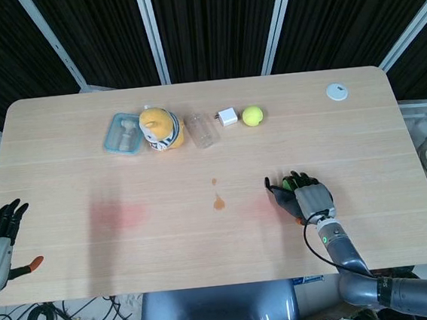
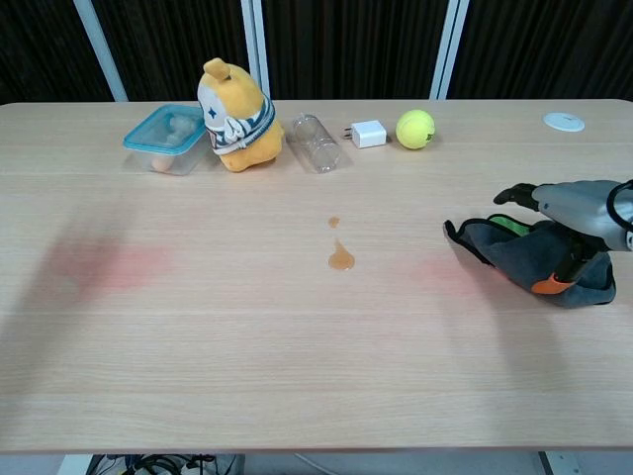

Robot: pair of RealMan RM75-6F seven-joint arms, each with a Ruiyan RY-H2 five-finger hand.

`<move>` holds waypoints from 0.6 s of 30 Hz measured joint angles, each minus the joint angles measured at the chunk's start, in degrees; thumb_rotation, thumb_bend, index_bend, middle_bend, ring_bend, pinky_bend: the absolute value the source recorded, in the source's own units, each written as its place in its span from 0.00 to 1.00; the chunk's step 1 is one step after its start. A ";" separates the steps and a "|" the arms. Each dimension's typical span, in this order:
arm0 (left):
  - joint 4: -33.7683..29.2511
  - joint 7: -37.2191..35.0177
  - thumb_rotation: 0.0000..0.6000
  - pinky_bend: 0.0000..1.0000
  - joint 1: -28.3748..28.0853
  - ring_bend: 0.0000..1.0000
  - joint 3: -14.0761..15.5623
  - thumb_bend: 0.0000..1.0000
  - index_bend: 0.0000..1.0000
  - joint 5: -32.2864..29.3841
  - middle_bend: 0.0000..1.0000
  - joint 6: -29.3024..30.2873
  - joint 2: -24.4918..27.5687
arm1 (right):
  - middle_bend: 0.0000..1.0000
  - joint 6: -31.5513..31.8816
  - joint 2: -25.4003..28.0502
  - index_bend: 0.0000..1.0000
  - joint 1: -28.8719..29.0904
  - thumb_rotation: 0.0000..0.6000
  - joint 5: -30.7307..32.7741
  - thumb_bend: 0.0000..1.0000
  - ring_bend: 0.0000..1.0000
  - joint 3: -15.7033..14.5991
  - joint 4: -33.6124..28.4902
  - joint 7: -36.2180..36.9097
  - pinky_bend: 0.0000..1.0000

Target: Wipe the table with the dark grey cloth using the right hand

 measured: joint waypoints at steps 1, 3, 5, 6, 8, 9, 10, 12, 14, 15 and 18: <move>-0.01 0.00 1.00 0.00 0.00 0.00 -0.01 0.00 0.00 -0.06 0.00 -0.01 0.00 | 0.00 -0.08 0.05 0.00 0.15 1.00 0.19 0.07 0.00 -0.08 -0.02 0.07 0.17; -0.04 -0.05 1.00 0.00 -0.01 0.00 -0.03 0.00 0.00 -0.11 0.00 -0.05 -0.01 | 0.00 -0.08 0.21 0.00 0.32 1.00 0.40 0.07 0.00 -0.27 -0.21 0.25 0.17; -0.07 -0.10 1.00 0.00 -0.01 0.00 -0.04 0.00 0.00 -0.08 0.00 -0.01 -0.01 | 0.00 0.04 0.39 0.00 0.43 1.00 0.48 0.07 0.00 -0.44 -0.41 0.37 0.17; -0.07 -0.12 1.00 0.00 0.01 0.00 -0.04 0.00 0.00 -0.04 0.00 0.06 -0.02 | 0.00 0.10 0.45 0.00 0.46 1.00 0.49 0.07 0.00 -0.49 -0.48 0.45 0.17; -0.08 -0.14 1.00 0.00 0.09 0.00 0.00 0.00 0.00 0.08 0.00 0.26 -0.01 | 0.00 0.19 0.54 0.00 0.54 1.00 0.44 0.07 0.00 -0.59 -0.53 0.74 0.17; -0.07 -0.15 1.00 0.00 0.17 0.00 0.05 0.00 0.00 0.22 0.00 0.42 0.02 | 0.00 0.17 0.54 0.00 0.58 1.00 0.44 0.07 0.00 -0.64 -0.50 0.85 0.17; -0.05 -0.15 1.00 0.00 0.25 0.00 0.10 0.00 0.00 0.32 0.00 0.57 0.05 | 0.00 0.10 0.53 0.00 0.64 1.00 0.46 0.07 0.00 -0.71 -0.39 0.89 0.17; -0.03 -0.31 1.00 0.00 0.40 0.00 0.15 0.00 0.00 0.39 0.00 0.82 0.12 | 0.00 -0.16 0.41 0.00 0.85 1.00 0.62 0.07 0.00 -1.00 0.05 0.88 0.17; 0.01 -0.52 1.00 0.00 0.40 0.00 0.02 0.00 0.00 0.27 0.00 0.88 0.12 | 0.00 -0.38 0.21 0.00 1.09 1.00 1.05 0.07 0.00 -1.25 0.34 0.82 0.17; 0.05 -0.55 1.00 0.00 0.35 0.00 -0.05 0.00 0.00 0.17 0.00 0.80 0.08 | 0.00 -0.43 0.11 0.00 1.24 1.00 1.25 0.07 0.00 -1.36 0.45 0.83 0.17; 0.09 -0.36 1.00 0.00 0.09 0.00 -0.12 0.00 0.00 0.02 0.00 0.33 -0.04 | 0.00 -0.48 -0.05 0.00 1.55 1.00 1.63 0.07 0.00 -1.63 0.83 1.06 0.17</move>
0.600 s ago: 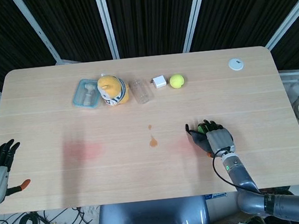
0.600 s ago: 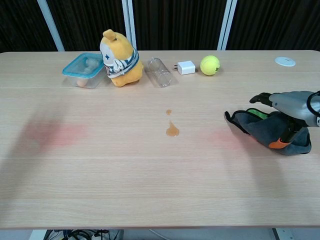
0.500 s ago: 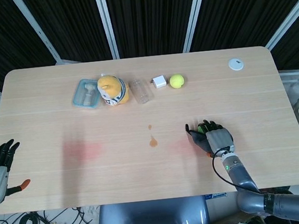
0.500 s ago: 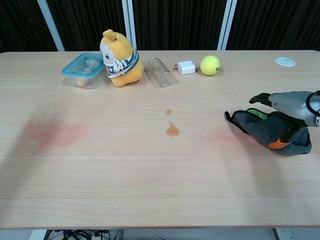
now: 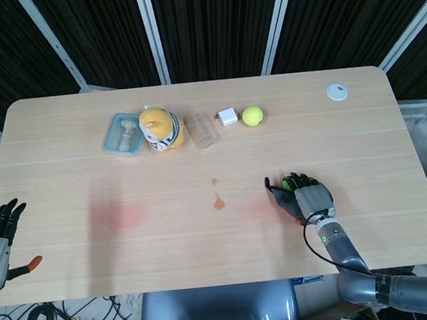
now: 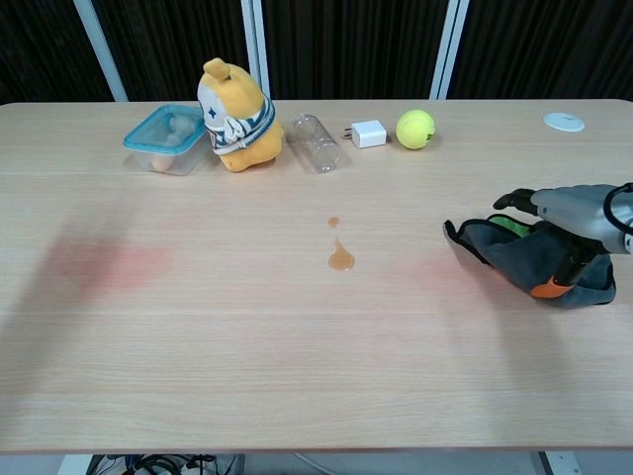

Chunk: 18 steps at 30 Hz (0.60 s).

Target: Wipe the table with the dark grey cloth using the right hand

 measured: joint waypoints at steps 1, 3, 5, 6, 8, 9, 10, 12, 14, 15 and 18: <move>0.00 0.13 1.00 0.00 -0.05 0.00 0.00 0.00 0.00 0.02 0.00 -0.04 -0.03 | 0.00 -0.04 0.00 0.00 0.08 1.00 0.16 0.07 0.00 -0.07 0.12 0.04 0.17; -0.08 0.25 1.00 0.00 -0.06 0.00 0.06 0.00 0.00 0.13 0.00 -0.03 -0.07 | 0.00 -0.17 0.00 0.00 0.29 1.00 0.64 0.07 0.00 -0.23 0.45 0.09 0.17; -0.09 0.31 1.00 0.00 -0.02 0.00 0.08 0.00 0.00 0.07 0.00 -0.01 -0.06 | 0.00 -0.35 0.03 0.00 0.54 1.00 1.17 0.08 0.00 -0.39 0.74 0.10 0.17; -0.09 0.32 1.00 0.00 0.00 0.00 0.07 0.00 0.00 0.01 0.00 -0.01 -0.05 | 0.00 -0.44 0.03 0.00 0.67 1.00 1.39 0.09 0.00 -0.46 0.87 0.09 0.17; -0.13 0.31 1.00 0.00 0.00 0.00 0.03 0.00 0.00 -0.14 0.00 -0.06 -0.03 | 0.00 -0.63 0.00 0.00 1.09 1.00 1.86 0.10 0.00 -0.58 1.15 0.09 0.17; -0.17 0.31 1.00 0.00 -0.02 0.00 0.02 0.00 0.00 -0.17 0.00 -0.12 -0.01 | 0.00 -0.66 -0.02 0.00 1.18 1.00 1.96 0.10 0.00 -0.59 1.22 0.09 0.17; -0.18 0.36 1.00 0.00 -0.04 0.00 0.03 0.00 0.00 -0.16 0.00 -0.14 0.00 | 0.00 -0.70 -0.06 0.00 1.31 1.00 2.10 0.10 0.00 -0.60 1.31 0.11 0.17; -0.18 0.50 1.00 0.00 -0.07 0.00 0.11 0.00 0.00 -0.07 0.00 -0.23 -0.01 | 0.00 -0.81 -0.18 0.00 1.63 1.00 2.46 0.10 0.00 -0.60 1.56 0.15 0.17; -0.20 0.55 1.00 0.00 -0.08 0.00 0.14 0.00 0.00 -0.05 0.00 -0.26 -0.04 | 0.00 -0.93 -0.28 0.00 1.89 1.00 2.73 0.11 0.00 -0.57 1.80 0.18 0.17; -0.21 0.57 1.00 0.00 -0.08 0.00 0.14 0.00 0.00 -0.04 0.00 -0.26 -0.03 | 0.00 -0.96 -0.32 0.00 1.97 1.00 2.80 0.11 0.00 -0.55 1.90 0.17 0.17; -0.22 0.62 1.00 0.00 -0.11 0.00 0.15 0.00 0.00 -0.19 0.00 -0.40 -0.01 | 0.00 -1.17 -0.54 0.00 2.39 1.00 3.48 0.11 0.00 -0.43 2.64 0.11 0.17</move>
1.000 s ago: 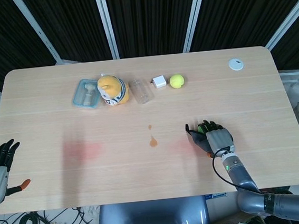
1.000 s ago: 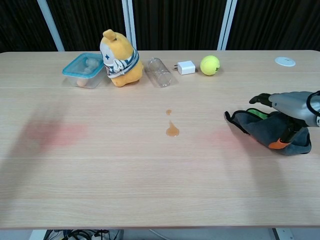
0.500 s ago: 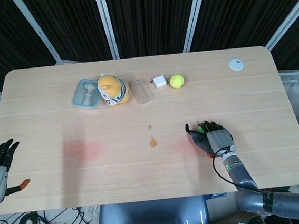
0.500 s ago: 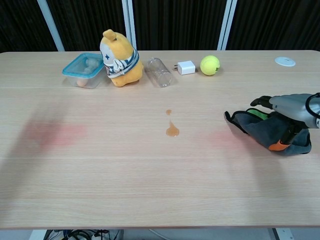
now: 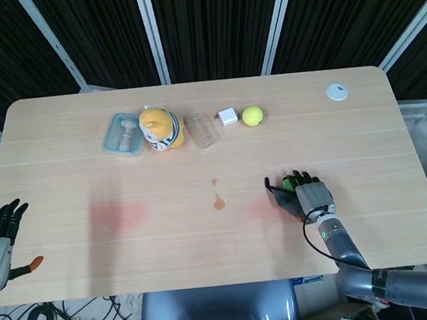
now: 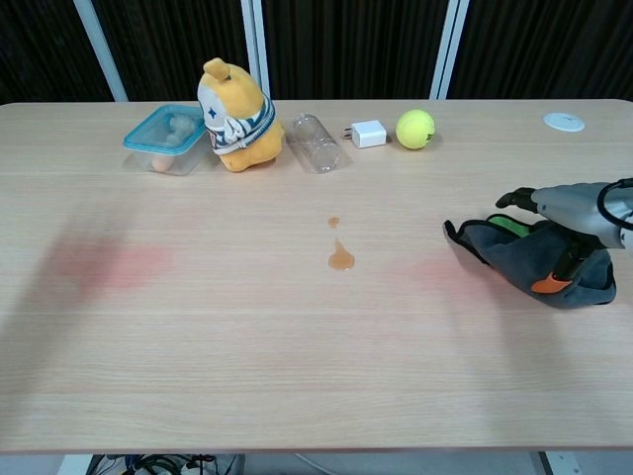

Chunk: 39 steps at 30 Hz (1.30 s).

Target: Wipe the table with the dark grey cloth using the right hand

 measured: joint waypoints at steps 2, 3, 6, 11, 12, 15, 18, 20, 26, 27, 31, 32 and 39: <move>-0.03 0.02 1.00 0.00 -0.02 0.00 -0.04 0.00 0.00 -0.11 0.00 -0.06 0.02 | 0.00 -0.25 -0.13 0.00 0.40 1.00 0.85 0.13 0.00 0.05 0.62 -0.17 0.17; -0.05 0.07 1.00 0.00 -0.04 0.00 -0.04 0.00 0.00 -0.15 0.00 -0.12 0.02 | 0.00 -0.37 -0.17 0.00 0.56 1.00 1.27 0.15 0.00 0.06 0.86 -0.25 0.17; -0.07 0.16 1.00 0.00 -0.08 0.00 -0.01 0.00 0.00 -0.20 0.00 -0.23 0.03 | 0.00 -0.95 -0.18 0.00 1.11 1.00 3.09 0.22 0.00 0.08 1.56 -0.59 0.19; -0.07 0.41 1.00 0.00 -0.15 0.00 0.01 0.00 0.00 -0.34 0.00 -0.45 0.00 | 0.20 -2.62 -0.18 0.16 1.91 1.00 6.00 0.44 0.23 0.04 3.39 -0.56 0.41; -0.11 0.44 1.00 0.00 -0.16 0.00 0.02 0.00 0.00 -0.34 0.00 -0.49 0.00 | 0.26 -2.77 -0.24 0.22 1.95 1.00 6.09 0.48 0.29 0.00 3.68 -0.38 0.47; -0.13 0.48 1.00 0.00 -0.17 0.00 0.06 0.00 0.00 -0.20 0.00 -0.43 -0.04 | 0.47 -2.99 -0.51 0.47 1.86 1.00 5.28 0.61 0.54 -0.11 4.33 0.57 0.68; -0.10 0.34 1.00 0.00 -0.15 0.00 0.06 0.00 0.00 -0.07 0.00 -0.28 -0.12 | 0.60 -2.77 -0.79 0.65 1.39 1.00 2.85 0.66 0.68 0.00 4.63 2.29 0.81; -0.08 0.27 1.00 0.00 -0.16 0.00 0.06 0.00 0.00 0.01 0.00 -0.25 -0.13 | 0.64 -2.37 -0.96 0.72 0.92 1.00 0.26 0.68 0.72 0.11 4.69 3.77 0.84; -0.03 0.05 1.00 0.00 -0.21 0.00 0.19 0.00 0.00 0.38 0.00 -0.20 -0.16 | 0.66 -0.47 -1.32 0.77 -0.57 1.00 -8.65 0.71 0.74 0.72 4.09 8.62 0.84; -0.04 -0.03 1.00 0.00 -0.20 0.00 0.20 0.00 0.00 0.42 0.00 -0.17 -0.15 | 0.67 -0.16 -1.38 0.78 -0.72 1.00 -9.85 0.71 0.74 0.86 3.89 9.21 0.84; -0.15 -0.27 1.00 0.00 -0.17 0.00 0.26 0.00 0.00 0.54 0.00 -0.10 -0.08 | 0.67 1.08 -2.17 0.78 -0.89 1.00 -13.32 0.71 0.74 1.78 2.75 10.83 0.84; -0.16 -0.31 1.00 0.00 -0.16 0.00 0.26 0.00 0.00 0.57 0.00 -0.08 -0.06 | 0.67 1.29 -2.66 0.78 -0.75 1.00 -13.67 0.71 0.74 2.04 2.55 10.83 0.84; -0.64 -0.83 1.00 0.00 -0.16 0.00 0.44 0.00 0.00 0.72 0.00 -0.22 0.02 | 0.67 1.47 -8.21 0.78 1.56 1.00 -13.42 0.71 0.74 3.14 2.95 8.31 0.84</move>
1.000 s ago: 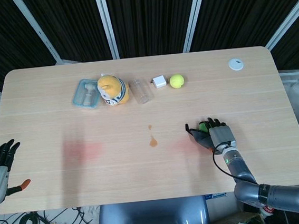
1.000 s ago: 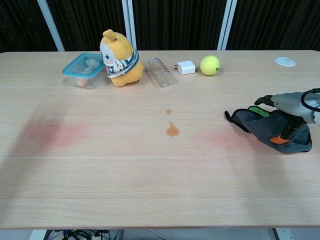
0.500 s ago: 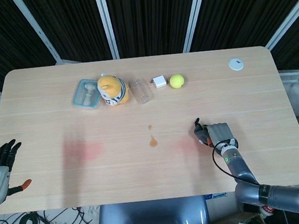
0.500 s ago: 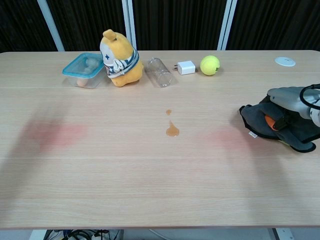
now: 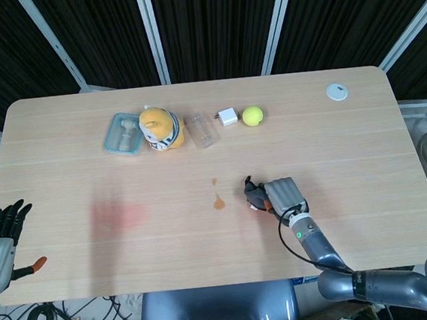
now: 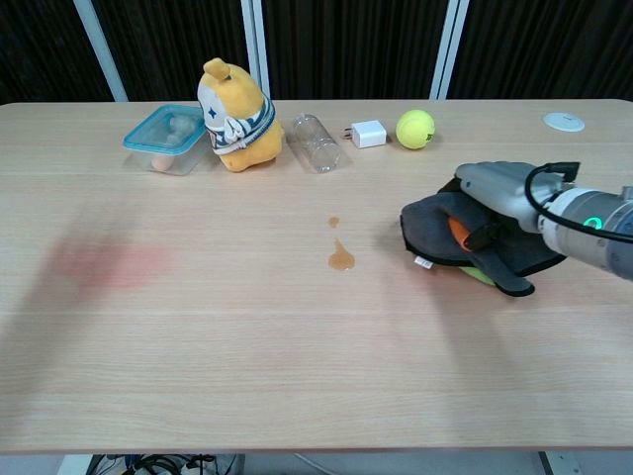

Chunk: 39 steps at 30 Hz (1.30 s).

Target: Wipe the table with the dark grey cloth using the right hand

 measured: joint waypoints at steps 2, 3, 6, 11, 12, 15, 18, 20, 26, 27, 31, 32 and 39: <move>-0.06 -0.22 1.00 0.00 -0.03 0.00 0.07 0.00 0.00 0.05 0.00 -0.13 0.05 | 0.67 -0.13 -2.30 0.78 1.01 1.00 0.59 0.71 0.74 0.37 0.70 -1.11 0.84; -0.06 -0.42 1.00 0.00 -0.07 0.00 0.10 0.00 0.00 0.01 0.00 -0.30 0.09 | 0.67 -0.21 -3.34 0.78 1.48 1.00 0.82 0.71 0.74 0.52 1.06 -1.60 0.84; -0.23 -0.80 1.00 0.00 -0.23 0.00 0.19 0.00 0.00 -0.18 0.00 -0.90 0.22 | 0.67 -0.53 -6.81 0.78 3.02 1.00 1.37 0.71 0.74 1.04 2.38 -2.95 0.84; -0.48 -0.97 1.00 0.00 -0.37 0.00 0.37 0.00 0.00 -0.05 0.00 -1.19 0.49 | 0.67 -0.81 -11.77 0.78 5.07 1.00 0.96 0.71 0.74 2.21 4.21 -3.57 0.84; -0.50 -1.06 1.00 0.00 -0.38 0.00 0.36 0.00 0.00 -0.07 0.00 -1.22 0.51 | 0.67 -0.83 -12.41 0.78 5.37 1.00 0.75 0.71 0.74 2.39 4.45 -3.62 0.84; -0.62 -1.39 1.00 0.00 -0.41 0.00 0.27 0.00 0.00 -0.35 0.00 -1.32 0.60 | 0.67 -0.91 -14.41 0.78 6.44 1.00 0.08 0.71 0.74 3.02 5.37 -3.94 0.84; -0.78 -1.46 1.00 0.00 -0.40 0.00 0.32 0.00 0.00 -0.46 0.00 -1.48 0.71 | 0.66 -0.91 -15.80 0.78 7.23 1.00 0.04 0.71 0.74 3.46 7.21 -4.61 0.84; -0.93 -1.37 1.00 0.00 -0.42 0.00 0.36 0.00 0.00 -0.53 0.00 -1.62 0.75 | 0.66 -0.93 -16.53 0.78 7.58 1.00 0.49 0.71 0.74 3.72 8.74 -5.13 0.84; -1.18 -1.01 1.00 0.00 -0.52 0.00 0.29 0.00 0.00 -0.85 0.00 -1.83 0.70 | 0.66 -0.84 -17.82 0.78 7.92 1.00 1.71 0.71 0.74 4.10 13.21 -6.32 0.84; -1.22 -0.96 1.00 0.00 -0.54 0.00 0.26 0.00 0.00 -0.92 0.00 -1.87 0.70 | 0.66 -0.83 -17.96 0.78 7.92 1.00 1.83 0.71 0.74 4.12 13.96 -6.45 0.84; -1.36 -0.91 1.00 0.00 -0.53 0.00 0.18 0.00 0.00 -1.13 0.00 -1.84 0.71 | 0.66 -0.65 -18.45 0.78 7.70 1.00 2.48 0.71 0.74 4.46 17.69 -6.77 0.84; -1.36 -0.91 1.00 0.00 -0.54 0.00 0.17 0.00 0.00 -1.14 0.00 -1.85 0.71 | 0.66 -0.58 -18.56 0.78 7.61 1.00 2.66 0.71 0.74 4.63 18.86 -6.84 0.83; -1.50 -0.78 1.00 0.00 -0.66 0.00 0.10 0.00 0.00 -1.27 0.00 -2.00 0.65 | 0.66 0.69 -18.83 0.78 6.81 1.00 2.27 0.71 0.74 6.15 24.61 -6.31 0.83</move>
